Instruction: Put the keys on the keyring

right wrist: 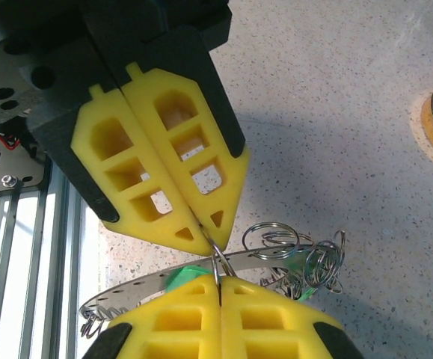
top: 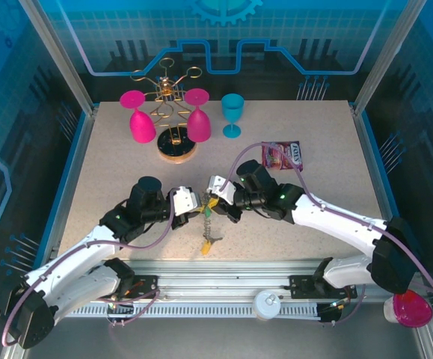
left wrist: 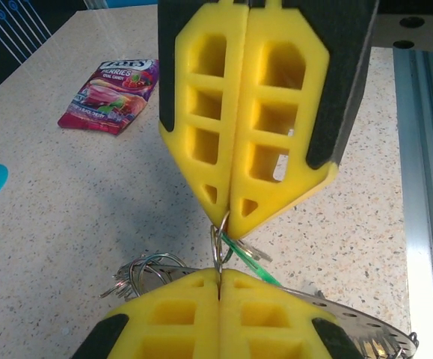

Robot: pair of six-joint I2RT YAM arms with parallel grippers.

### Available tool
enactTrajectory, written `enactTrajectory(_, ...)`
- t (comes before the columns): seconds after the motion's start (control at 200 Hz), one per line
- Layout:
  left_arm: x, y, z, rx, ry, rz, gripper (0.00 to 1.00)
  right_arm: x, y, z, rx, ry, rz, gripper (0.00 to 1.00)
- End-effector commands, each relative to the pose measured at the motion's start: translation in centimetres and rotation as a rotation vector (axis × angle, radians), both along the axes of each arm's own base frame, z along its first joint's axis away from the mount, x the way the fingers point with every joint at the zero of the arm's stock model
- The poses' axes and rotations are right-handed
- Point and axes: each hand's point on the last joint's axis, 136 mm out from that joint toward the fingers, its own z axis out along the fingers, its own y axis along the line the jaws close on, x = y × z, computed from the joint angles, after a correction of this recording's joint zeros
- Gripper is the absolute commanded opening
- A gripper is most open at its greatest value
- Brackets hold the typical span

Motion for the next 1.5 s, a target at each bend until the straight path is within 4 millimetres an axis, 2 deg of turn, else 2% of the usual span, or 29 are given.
enactTrajectory(0.0, -0.6, -0.5, 1.6, -0.033, -0.052, -0.043, 0.00, 0.8, 0.6, 0.9, 0.010, -0.012, -0.039, 0.00)
enactTrajectory(0.275, -0.7, -0.4, 1.8, -0.043, -0.068, -0.043, 0.00, 1.8, 0.3, 0.5, 0.004, 0.058, -0.120, 0.00)
enactTrajectory(0.585, -0.3, -0.2, 2.1, -0.039, -0.098, -0.026, 0.00, 1.1, 0.9, 1.3, 0.045, 0.120, -0.090, 0.00)
enactTrajectory(1.041, 0.4, 0.1, 2.1, -0.018, -0.139, 0.019, 0.00, 1.9, 0.3, 0.6, 0.039, 0.167, -0.137, 0.00)
enactTrajectory(1.236, 0.4, 0.0, 2.1, -0.020, -0.141, 0.016, 0.00, 1.9, 0.0, 1.0, 0.047, 0.150, -0.141, 0.33)
enactTrajectory(1.316, 0.4, -0.1, 2.2, -0.022, -0.143, 0.013, 0.00, 1.7, -0.2, 1.2, 0.054, 0.133, -0.124, 0.44)
enactTrajectory(1.386, 0.4, -0.1, 2.2, -0.025, -0.141, 0.011, 0.00, 1.5, -0.5, 1.5, 0.063, 0.088, -0.092, 0.48)
enactTrajectory(1.466, 0.3, -0.1, 2.3, -0.035, -0.136, 0.008, 0.00, 1.4, -1.1, 1.5, 0.089, -0.005, -0.051, 0.48)
enactTrajectory(1.486, 0.2, -0.2, 2.2, -0.036, -0.134, 0.007, 0.00, 1.7, -1.2, 2.0, 0.107, -0.042, -0.049, 0.48)
enactTrajectory(1.496, 0.2, -0.2, 2.3, -0.038, -0.135, 0.006, 0.00, 1.6, -1.5, 1.3, 0.099, -0.045, -0.048, 0.48)
